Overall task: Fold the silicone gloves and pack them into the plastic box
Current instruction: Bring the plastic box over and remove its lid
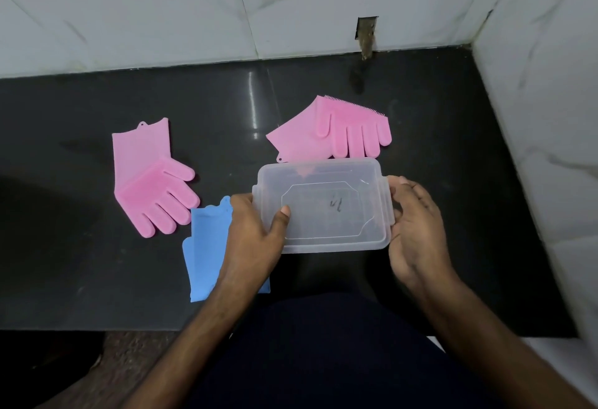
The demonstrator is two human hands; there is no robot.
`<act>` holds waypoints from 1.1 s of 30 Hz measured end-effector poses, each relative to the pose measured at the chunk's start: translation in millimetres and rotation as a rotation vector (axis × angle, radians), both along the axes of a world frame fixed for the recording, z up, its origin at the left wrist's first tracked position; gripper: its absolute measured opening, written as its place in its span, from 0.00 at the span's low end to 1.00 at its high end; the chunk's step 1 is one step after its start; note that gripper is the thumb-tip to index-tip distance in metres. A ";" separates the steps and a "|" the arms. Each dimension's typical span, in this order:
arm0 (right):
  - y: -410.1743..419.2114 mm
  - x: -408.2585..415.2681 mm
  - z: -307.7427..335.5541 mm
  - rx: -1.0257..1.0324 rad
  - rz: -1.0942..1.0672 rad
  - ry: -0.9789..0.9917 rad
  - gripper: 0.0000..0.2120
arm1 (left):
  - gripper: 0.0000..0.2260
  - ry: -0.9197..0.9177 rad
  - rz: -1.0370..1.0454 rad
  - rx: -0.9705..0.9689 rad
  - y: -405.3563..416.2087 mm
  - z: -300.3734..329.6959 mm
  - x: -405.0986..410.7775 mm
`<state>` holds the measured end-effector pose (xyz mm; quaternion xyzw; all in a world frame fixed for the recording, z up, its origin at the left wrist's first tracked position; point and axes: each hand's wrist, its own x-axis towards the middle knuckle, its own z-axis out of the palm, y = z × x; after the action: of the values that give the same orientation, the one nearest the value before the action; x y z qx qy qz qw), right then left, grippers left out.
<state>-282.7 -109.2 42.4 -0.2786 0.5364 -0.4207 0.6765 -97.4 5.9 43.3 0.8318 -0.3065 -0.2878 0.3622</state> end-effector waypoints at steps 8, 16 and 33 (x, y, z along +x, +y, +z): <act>5.2 -2.8 2.0 -0.160 0.072 0.062 0.10 | 0.21 0.066 0.035 -0.043 -2.3 -0.7 5.7; 11.7 -2.7 -1.2 -0.385 0.197 0.359 0.14 | 0.25 -0.055 0.037 -0.108 -1.8 12.1 9.2; 34.0 -49.6 38.8 -0.594 -0.164 0.357 0.11 | 0.29 0.036 -0.234 -0.511 -28.1 50.0 -34.6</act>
<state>-332.3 -75.2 81.2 -0.4882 0.5210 -0.5560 0.4256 -132.0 -22.2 93.2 0.6672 -0.4566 -0.2557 0.5301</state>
